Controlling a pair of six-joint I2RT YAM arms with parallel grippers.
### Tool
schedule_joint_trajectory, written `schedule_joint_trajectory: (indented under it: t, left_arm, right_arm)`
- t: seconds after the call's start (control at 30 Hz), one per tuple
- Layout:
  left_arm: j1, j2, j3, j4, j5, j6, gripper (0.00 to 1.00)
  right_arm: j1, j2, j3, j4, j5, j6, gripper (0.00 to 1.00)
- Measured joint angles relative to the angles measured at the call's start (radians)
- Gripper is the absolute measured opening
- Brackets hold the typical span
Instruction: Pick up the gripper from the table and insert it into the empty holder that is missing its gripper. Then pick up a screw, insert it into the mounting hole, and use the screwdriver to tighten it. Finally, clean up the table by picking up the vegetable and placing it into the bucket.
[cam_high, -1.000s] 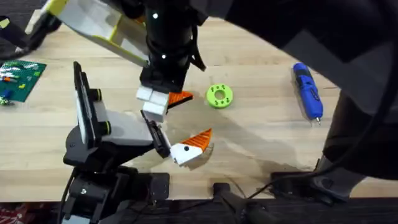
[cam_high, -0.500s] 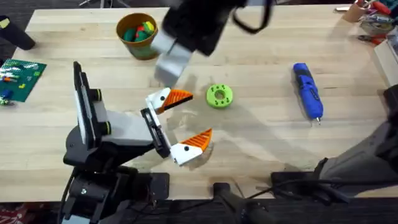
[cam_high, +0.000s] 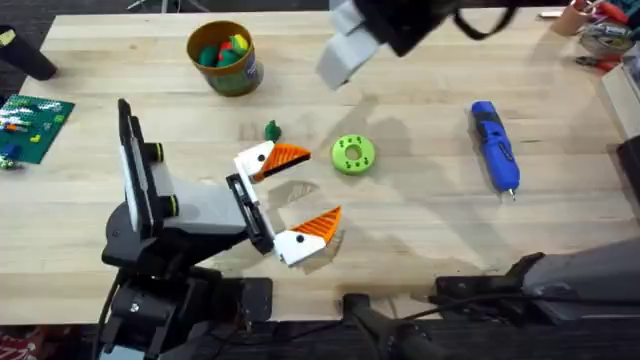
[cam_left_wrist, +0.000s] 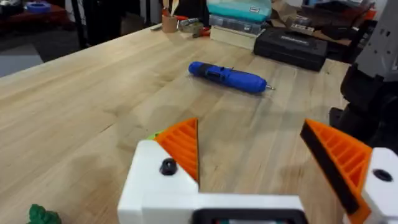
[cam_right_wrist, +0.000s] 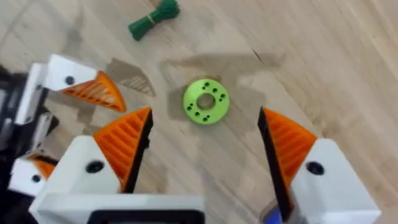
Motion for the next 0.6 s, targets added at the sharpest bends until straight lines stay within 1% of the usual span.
schedule_joint_trajectory:
  t: [0.07, 0.13, 0.2, 0.3, 0.4, 0.5, 0.6]
  left_arm:
    - [0.000, 0.000, 0.000, 0.000, 0.000, 0.000, 0.986]
    - [0.000, 0.000, 0.000, 0.000, 0.000, 0.000, 0.986]
    - [0.000, 0.000, 0.000, 0.000, 0.000, 0.002, 0.986]
    - [0.000, 0.000, 0.000, 0.000, 0.000, 0.003, 0.986]
    - [0.000, 0.000, 0.000, 0.000, 0.000, 0.003, 0.986]
    - [0.000, 0.000, 0.000, 0.000, 0.000, 0.003, 0.986]
    - [0.000, 0.000, 0.000, 0.000, 0.000, 0.003, 0.986]
  right_arm:
    - [-0.047, -0.054, -0.067, 0.027, 0.000, 0.015, 0.995]
    - [-0.115, -0.115, -0.122, 0.029, 0.003, 0.033, 0.996]
    - [-0.182, -0.165, -0.152, 0.026, 0.014, 0.046, 0.996]
    - [-0.293, -0.225, -0.169, 0.008, 0.036, 0.058, 0.996]
    - [-0.395, -0.260, -0.170, -0.018, 0.058, 0.064, 0.995]
    - [-0.486, -0.269, -0.171, -0.054, 0.069, 0.069, 0.995]
    - [-0.558, -0.264, -0.173, -0.079, 0.076, 0.071, 0.995]
